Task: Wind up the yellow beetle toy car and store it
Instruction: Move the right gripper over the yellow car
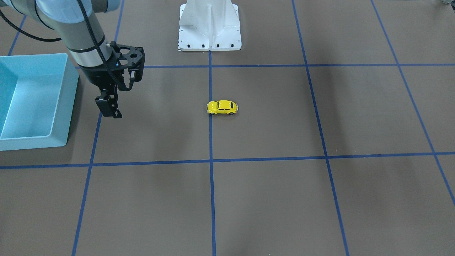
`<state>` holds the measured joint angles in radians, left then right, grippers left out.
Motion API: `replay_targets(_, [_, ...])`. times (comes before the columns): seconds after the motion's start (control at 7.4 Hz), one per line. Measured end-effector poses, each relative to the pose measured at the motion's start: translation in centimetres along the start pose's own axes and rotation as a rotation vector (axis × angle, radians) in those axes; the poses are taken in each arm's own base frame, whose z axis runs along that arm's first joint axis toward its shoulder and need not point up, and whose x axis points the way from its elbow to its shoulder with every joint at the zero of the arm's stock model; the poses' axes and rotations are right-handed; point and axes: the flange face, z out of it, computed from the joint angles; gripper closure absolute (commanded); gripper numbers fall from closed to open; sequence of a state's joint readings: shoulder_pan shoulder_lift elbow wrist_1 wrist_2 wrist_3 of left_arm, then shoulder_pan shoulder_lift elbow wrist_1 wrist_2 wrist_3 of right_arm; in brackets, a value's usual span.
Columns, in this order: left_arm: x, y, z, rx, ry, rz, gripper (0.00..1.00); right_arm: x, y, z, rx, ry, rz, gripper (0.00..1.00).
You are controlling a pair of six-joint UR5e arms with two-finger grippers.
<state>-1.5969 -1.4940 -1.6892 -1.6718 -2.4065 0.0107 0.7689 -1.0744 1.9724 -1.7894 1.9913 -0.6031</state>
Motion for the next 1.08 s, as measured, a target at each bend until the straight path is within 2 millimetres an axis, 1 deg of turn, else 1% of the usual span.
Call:
replay_targets(0.27, [-0.1,0.1,0.1,-0.001,0.000,0.000,0.01,-1.2,-1.8,1.1,0.046,0.016,-0.046,0.00])
replay_targets(0.41, [-0.1,0.1,0.1,-0.001,0.001,0.001,0.01,-1.6,-3.5,1.9,0.070,0.017,-0.054,0.00])
replay_targets(0.54, [-0.1,0.1,0.1,-0.001,0.001,0.001,0.01,-1.2,-6.6,3.0,0.075,0.009,-0.050,0.00])
replay_targets(0.81, [-0.1,0.2,0.1,-0.002,0.001,-0.001,0.01,0.4,-13.4,5.2,0.057,-0.026,-0.034,0.01])
replay_targets(0.95, [-0.2,0.2,0.2,-0.003,0.000,-0.001,0.01,0.7,-16.6,6.5,0.044,-0.055,-0.023,0.01])
replay_targets(1.08, [-0.2,0.2,0.2,-0.003,0.000,-0.002,0.01,0.4,-19.6,7.9,0.028,-0.093,-0.001,0.01])
